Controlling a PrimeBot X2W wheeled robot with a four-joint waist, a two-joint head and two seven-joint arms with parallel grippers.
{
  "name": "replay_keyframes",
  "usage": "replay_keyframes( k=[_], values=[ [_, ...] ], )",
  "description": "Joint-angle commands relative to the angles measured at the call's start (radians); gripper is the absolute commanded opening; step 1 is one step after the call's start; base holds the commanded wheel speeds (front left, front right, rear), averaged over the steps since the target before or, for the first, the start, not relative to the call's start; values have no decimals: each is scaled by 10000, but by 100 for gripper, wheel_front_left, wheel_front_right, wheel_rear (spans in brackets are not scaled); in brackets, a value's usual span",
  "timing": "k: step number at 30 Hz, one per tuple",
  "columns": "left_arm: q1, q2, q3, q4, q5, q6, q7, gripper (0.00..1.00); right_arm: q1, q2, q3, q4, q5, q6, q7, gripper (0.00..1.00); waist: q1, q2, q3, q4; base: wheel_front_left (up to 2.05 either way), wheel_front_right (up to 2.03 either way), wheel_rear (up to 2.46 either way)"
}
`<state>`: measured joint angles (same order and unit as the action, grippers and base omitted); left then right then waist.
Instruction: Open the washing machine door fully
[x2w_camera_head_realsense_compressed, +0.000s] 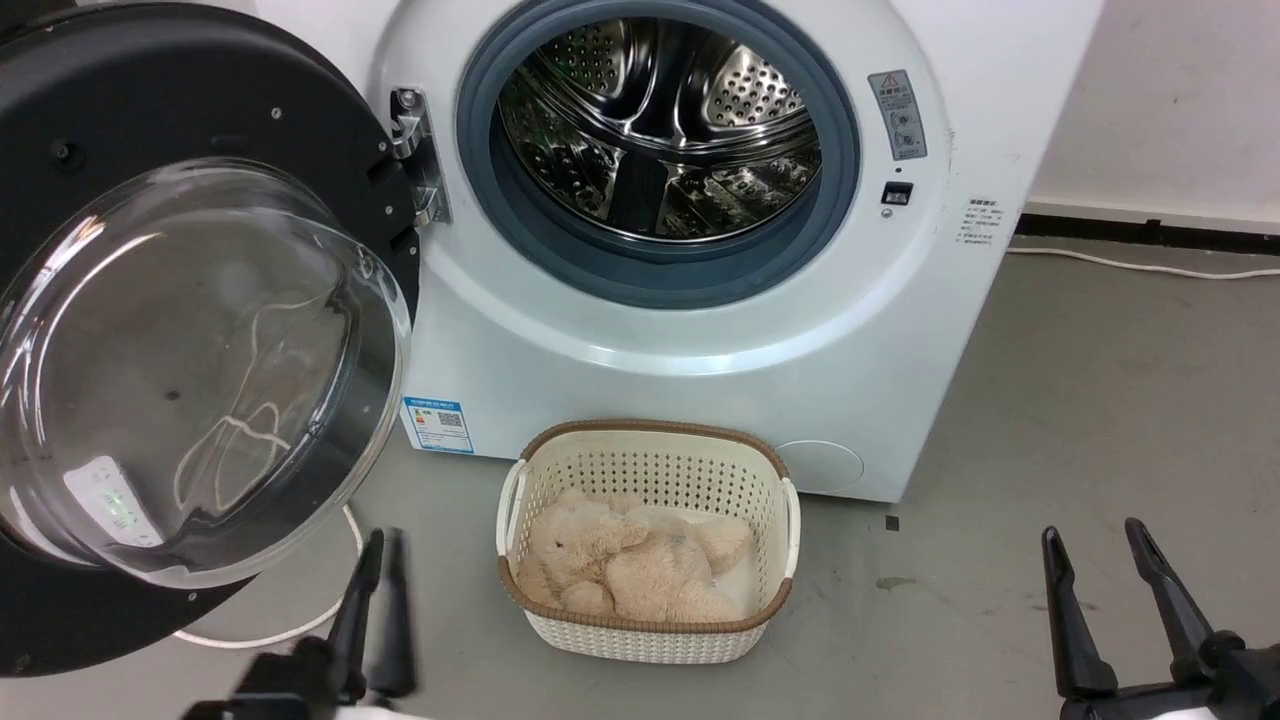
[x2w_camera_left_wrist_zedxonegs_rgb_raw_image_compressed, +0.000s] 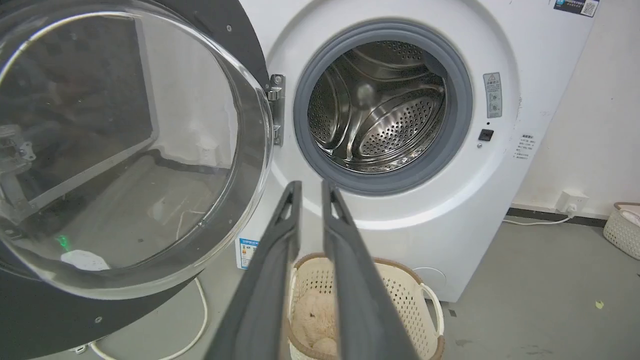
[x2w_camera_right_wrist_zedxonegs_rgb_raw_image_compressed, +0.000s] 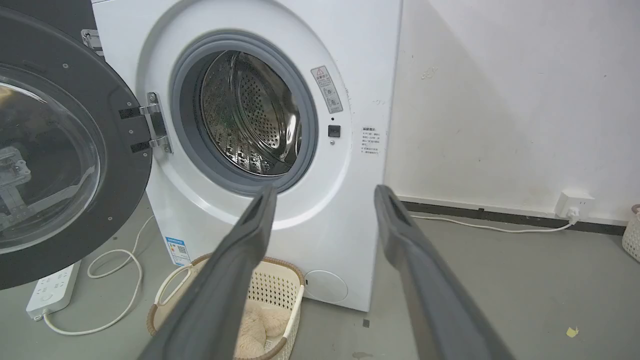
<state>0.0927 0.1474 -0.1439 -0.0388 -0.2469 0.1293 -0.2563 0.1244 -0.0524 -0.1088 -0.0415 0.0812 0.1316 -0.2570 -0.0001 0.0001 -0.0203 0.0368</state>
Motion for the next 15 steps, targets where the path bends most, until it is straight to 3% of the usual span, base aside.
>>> replay_keyframes(
  k=[1,15],
  values=[
    [204,-110,-93,39,208,-14,-54,100,175,22,-5,-66,96,-9,-46,100,1,-1,-4,-3,0,0,0],
    [73,-339,-99,865,715,-36,-54,100,250,22,145,54,96,-9,-47,100,1,-1,6,-82,0,0,0]
  ],
)
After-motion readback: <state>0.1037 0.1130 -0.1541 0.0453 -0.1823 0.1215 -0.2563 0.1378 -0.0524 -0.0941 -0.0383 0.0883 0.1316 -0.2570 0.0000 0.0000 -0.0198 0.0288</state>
